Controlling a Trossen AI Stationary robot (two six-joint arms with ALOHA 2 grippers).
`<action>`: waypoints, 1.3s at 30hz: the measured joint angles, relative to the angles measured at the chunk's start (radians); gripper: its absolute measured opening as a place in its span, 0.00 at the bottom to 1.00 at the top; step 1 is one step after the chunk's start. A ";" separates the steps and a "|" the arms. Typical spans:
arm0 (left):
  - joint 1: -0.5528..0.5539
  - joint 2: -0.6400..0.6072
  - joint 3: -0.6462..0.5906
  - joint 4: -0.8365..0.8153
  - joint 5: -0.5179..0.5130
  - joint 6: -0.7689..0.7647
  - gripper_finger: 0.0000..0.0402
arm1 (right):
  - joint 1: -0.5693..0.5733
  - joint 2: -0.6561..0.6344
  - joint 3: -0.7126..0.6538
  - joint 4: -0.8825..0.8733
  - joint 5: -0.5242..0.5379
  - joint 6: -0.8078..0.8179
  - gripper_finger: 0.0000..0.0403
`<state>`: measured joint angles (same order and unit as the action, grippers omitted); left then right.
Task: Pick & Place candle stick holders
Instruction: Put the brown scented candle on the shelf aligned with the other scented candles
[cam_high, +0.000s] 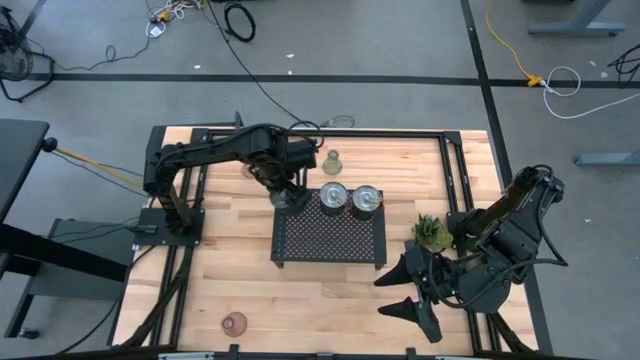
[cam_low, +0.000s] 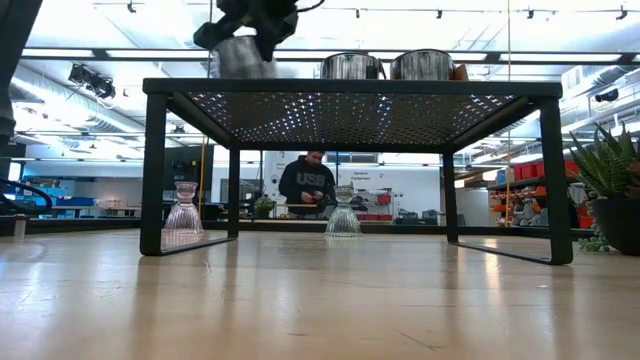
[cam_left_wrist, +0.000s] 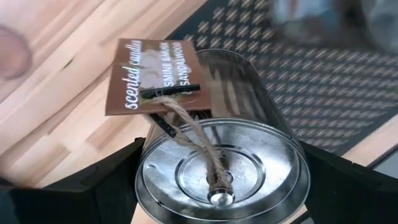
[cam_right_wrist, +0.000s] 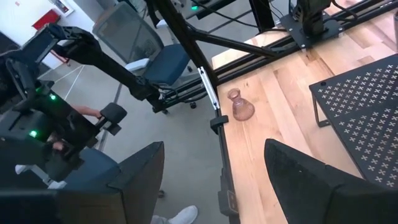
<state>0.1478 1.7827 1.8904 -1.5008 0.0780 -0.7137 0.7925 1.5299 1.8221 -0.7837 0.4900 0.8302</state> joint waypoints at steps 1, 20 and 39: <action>0.000 0.008 0.000 -0.016 -0.001 0.011 0.89 | 0.000 0.000 0.000 0.000 0.000 0.000 0.68; 0.006 0.032 0.000 0.105 0.010 -0.001 0.92 | 0.000 0.000 0.000 0.001 0.000 -0.027 0.68; 0.006 0.032 0.000 0.097 0.001 -0.007 0.96 | 0.000 0.000 0.000 0.001 -0.009 -0.038 0.68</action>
<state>0.1539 1.8149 1.8904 -1.4041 0.0789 -0.7204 0.7925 1.5299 1.8221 -0.7826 0.4812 0.7921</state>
